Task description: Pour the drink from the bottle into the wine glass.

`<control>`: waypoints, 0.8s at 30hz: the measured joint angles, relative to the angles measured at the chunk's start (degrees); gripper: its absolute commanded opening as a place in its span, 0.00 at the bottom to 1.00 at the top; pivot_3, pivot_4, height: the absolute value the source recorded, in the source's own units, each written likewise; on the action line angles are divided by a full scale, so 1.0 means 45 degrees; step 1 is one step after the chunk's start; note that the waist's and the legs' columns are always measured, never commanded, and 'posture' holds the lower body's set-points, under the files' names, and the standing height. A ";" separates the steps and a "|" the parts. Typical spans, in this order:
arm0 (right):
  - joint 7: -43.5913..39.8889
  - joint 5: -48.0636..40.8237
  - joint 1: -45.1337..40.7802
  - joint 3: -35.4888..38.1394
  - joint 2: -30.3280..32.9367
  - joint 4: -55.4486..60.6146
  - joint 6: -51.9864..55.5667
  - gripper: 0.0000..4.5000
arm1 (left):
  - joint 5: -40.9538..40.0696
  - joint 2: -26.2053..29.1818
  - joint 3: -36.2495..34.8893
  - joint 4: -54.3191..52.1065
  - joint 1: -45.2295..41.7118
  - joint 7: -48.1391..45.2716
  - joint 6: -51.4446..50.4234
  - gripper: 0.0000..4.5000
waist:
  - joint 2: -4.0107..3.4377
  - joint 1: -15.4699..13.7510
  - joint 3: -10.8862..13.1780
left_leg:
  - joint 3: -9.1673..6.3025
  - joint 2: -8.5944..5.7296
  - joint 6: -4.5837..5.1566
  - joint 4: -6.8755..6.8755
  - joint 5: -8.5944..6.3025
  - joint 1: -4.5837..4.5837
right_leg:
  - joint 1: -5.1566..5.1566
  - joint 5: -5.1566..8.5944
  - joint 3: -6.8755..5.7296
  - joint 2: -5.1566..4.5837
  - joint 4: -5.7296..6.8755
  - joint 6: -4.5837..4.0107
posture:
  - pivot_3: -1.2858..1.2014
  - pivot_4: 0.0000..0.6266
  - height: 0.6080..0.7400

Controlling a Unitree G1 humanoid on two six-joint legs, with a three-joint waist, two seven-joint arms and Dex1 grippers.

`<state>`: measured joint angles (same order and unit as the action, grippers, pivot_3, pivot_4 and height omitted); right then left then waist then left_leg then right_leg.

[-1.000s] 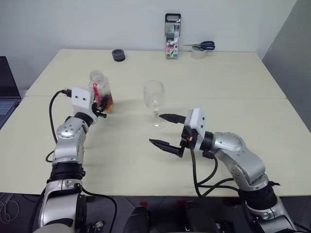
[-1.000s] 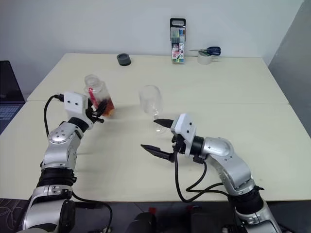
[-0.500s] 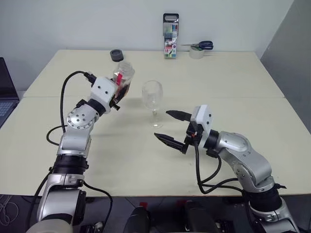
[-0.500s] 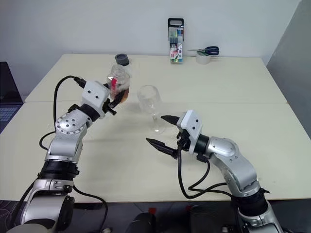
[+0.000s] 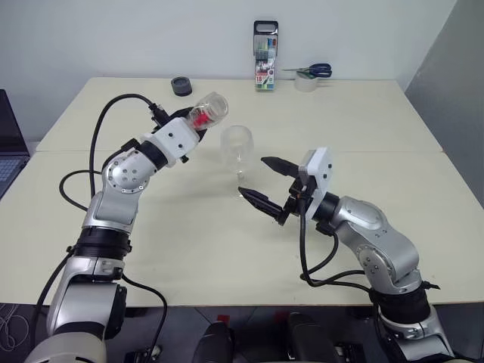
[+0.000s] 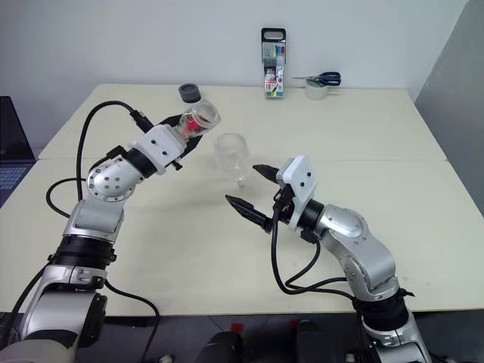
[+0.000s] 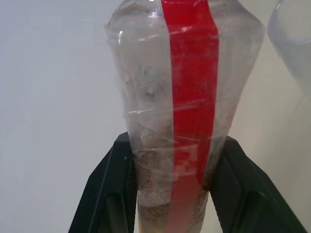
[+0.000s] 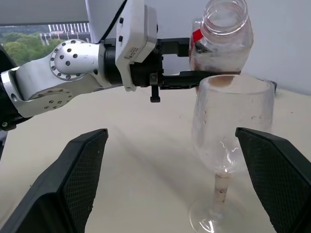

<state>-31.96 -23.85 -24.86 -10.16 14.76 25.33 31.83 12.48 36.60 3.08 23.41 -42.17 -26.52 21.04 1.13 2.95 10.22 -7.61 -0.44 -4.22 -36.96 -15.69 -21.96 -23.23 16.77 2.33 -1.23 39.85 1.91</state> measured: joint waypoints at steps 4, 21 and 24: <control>0.0177 0.0012 -0.0145 0.0008 -0.0034 -0.0097 0.0000 1.00 | 0.0632 0.0185 0.0298 0.0515 -0.0311 0.0235 0.0804 0.37 | 0.0000 0.0025 0.0000 | 0.0002 -0.0001 0.0001 -0.0001 -0.0001 0.0000 | 0.0000 0.0000 0.0002 0.0000 0.0001 0.0000 | 0.52 0.24 1.00; 0.0470 0.0151 -0.0242 0.0003 -0.0026 -0.0226 -0.0019 1.00 | 0.3255 0.0943 0.1326 0.2463 -0.1873 0.1535 0.2878 0.37 | 0.0000 0.0070 0.0000 | 0.0000 -0.0004 0.0004 -0.0001 -0.0002 -0.0005 | -0.0006 0.0000 -0.0001 0.0001 0.0007 0.0000 | 0.52 0.24 1.00; 0.0501 0.0257 -0.0251 0.0003 -0.0025 -0.0226 -0.0020 1.00 | 0.3836 0.1151 0.1496 0.2742 -0.2273 0.1817 0.3127 0.37 | 0.0000 0.0069 0.0000 | 0.0000 -0.0005 0.0004 -0.0001 -0.0002 -0.0007 | -0.0007 0.0000 -0.0002 0.0002 0.0008 0.0000 | 0.52 0.24 1.00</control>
<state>-29.71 -22.69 -25.98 -10.15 14.64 24.31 31.74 29.74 41.78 9.82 35.75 -52.40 -18.35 35.12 1.13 3.26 10.22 -7.61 -0.46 -4.20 -36.97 -15.70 -21.99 -23.27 16.77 2.32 -1.23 39.88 1.91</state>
